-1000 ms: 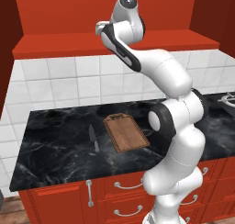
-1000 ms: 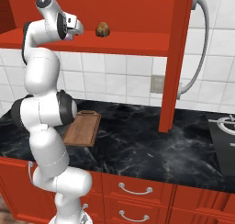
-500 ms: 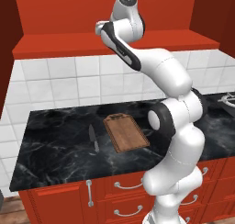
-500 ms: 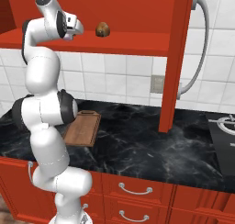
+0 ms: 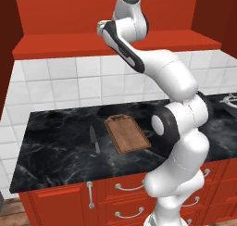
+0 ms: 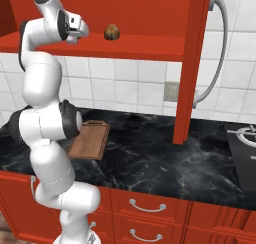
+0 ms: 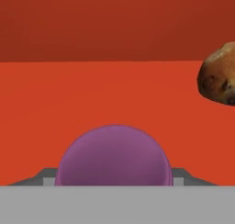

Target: Pick the bread, place it on the cutting board, pick the jam, place it on the counter, and close the cabinet.

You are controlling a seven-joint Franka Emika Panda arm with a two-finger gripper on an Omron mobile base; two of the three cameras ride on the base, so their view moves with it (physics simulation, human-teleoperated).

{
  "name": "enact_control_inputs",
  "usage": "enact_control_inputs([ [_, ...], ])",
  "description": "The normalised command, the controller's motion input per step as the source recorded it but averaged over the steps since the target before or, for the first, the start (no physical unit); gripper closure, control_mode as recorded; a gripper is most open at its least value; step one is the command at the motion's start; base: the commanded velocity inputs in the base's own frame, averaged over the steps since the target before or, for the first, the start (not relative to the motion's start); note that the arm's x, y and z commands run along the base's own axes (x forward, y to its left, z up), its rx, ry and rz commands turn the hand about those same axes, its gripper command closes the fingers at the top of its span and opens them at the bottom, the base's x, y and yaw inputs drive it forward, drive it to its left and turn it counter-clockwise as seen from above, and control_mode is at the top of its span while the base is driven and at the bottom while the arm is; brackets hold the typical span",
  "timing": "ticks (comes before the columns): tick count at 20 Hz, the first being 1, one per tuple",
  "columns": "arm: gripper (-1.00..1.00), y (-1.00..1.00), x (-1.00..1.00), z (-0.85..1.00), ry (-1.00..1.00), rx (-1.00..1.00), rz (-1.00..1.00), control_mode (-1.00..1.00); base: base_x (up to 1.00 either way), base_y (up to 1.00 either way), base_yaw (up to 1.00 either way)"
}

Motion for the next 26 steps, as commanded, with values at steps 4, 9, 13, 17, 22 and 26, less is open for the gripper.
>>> enact_control_inputs([
  [4, 1.0, -0.3, -0.47, -0.03, -0.03, 0.0, 0.0, -1.0, 0.0, 0.0, 0.0],
  [9, 1.0, -0.32, -0.53, -0.02, 0.0, 0.0, 0.0, -1.0, 0.0, 0.0, 0.0],
  [13, 1.0, -0.47, -0.6, -0.01, 0.0, 0.0, 0.0, -1.0, 0.0, 0.0, 0.0],
  [17, 1.0, -0.54, -0.69, -0.06, 0.0, 0.0, 0.0, -1.0, 0.0, 0.0, 0.0],
  [22, 1.0, -0.56, -0.73, -0.21, 0.0, 0.0, 0.0, -1.0, 0.0, 0.0, 0.0],
  [26, 1.0, -0.58, -0.74, -0.29, 0.01, 0.01, 0.0, -1.0, 0.0, 0.0, 0.0],
])
